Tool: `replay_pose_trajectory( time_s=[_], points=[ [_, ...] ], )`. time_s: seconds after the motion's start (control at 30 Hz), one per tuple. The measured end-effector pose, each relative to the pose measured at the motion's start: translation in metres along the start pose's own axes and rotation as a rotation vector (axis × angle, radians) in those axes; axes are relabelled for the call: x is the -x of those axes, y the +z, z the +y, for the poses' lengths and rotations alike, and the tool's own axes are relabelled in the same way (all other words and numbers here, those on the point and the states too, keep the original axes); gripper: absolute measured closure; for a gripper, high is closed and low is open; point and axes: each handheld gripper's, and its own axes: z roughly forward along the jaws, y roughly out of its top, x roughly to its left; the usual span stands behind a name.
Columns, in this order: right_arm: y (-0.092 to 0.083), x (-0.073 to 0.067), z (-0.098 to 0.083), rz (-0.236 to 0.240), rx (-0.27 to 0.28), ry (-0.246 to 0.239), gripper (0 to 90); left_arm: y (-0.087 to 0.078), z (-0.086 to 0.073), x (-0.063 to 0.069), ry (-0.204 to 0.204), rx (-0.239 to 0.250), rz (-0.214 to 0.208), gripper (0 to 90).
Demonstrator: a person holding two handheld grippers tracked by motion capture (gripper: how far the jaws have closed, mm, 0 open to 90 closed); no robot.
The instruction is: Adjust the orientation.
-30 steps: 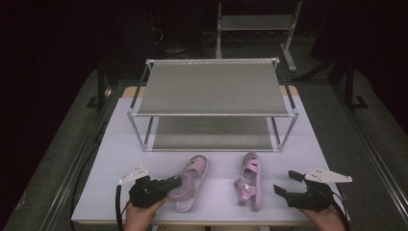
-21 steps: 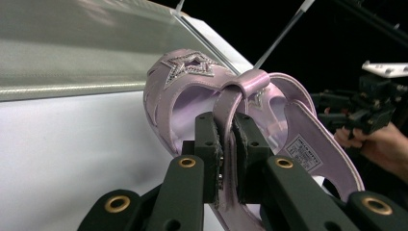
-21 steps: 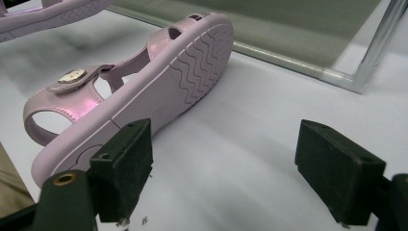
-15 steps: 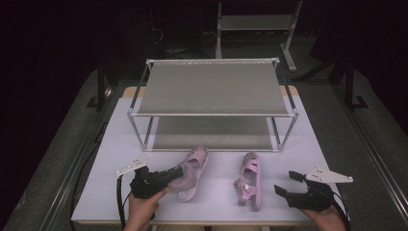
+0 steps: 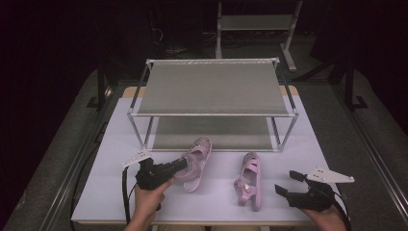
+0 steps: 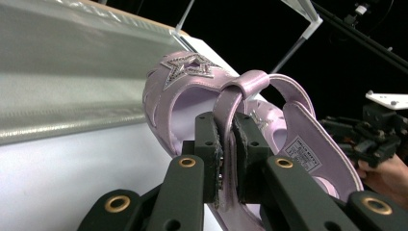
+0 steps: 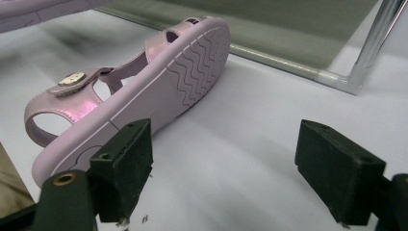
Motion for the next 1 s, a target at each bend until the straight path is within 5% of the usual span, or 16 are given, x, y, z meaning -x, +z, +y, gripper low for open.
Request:
replay_pose_trajectory(
  time_s=[1.0],
  points=[
    [0.0, -0.001, 0.001, 0.016, 0.014, 0.004, 20.4, 0.052, 0.022, -0.03, -0.032, 0.071, 0.053, 82.4]
  ],
)
